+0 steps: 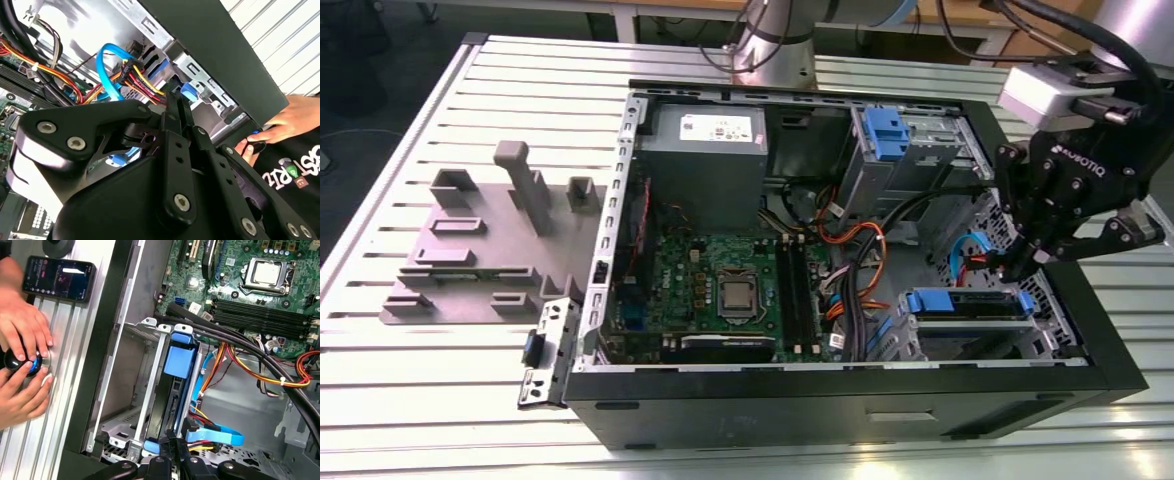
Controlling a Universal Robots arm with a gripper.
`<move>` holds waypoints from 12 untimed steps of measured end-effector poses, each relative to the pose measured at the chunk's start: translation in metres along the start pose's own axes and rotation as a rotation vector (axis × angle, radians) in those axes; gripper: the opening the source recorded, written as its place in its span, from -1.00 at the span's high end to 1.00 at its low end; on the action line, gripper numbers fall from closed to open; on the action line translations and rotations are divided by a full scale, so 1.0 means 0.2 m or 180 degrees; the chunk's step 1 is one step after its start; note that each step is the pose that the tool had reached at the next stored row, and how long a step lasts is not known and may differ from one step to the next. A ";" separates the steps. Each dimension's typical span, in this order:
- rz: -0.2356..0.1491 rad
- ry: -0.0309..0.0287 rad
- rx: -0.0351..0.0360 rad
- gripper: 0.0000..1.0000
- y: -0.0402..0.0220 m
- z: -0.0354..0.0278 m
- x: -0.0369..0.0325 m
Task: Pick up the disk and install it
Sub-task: 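Insert the first disk wire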
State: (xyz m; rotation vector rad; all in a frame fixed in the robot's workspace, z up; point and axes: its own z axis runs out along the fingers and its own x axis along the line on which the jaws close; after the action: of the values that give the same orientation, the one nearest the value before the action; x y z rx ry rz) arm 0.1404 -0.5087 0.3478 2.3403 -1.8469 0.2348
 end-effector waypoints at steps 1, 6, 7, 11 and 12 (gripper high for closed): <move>0.0003 -0.0011 0.0015 0.67 0.008 0.001 0.001; 0.0025 -0.0036 0.0083 0.67 0.027 0.009 0.002; 0.0038 -0.0035 0.0088 0.67 0.027 0.011 0.002; 0.0102 -0.0031 0.0096 0.67 0.028 0.019 0.000; 0.0114 -0.0030 0.0097 0.67 0.029 0.020 0.000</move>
State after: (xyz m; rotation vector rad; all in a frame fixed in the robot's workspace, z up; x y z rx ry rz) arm 0.1349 -0.5109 0.3441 2.3337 -1.9042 0.2586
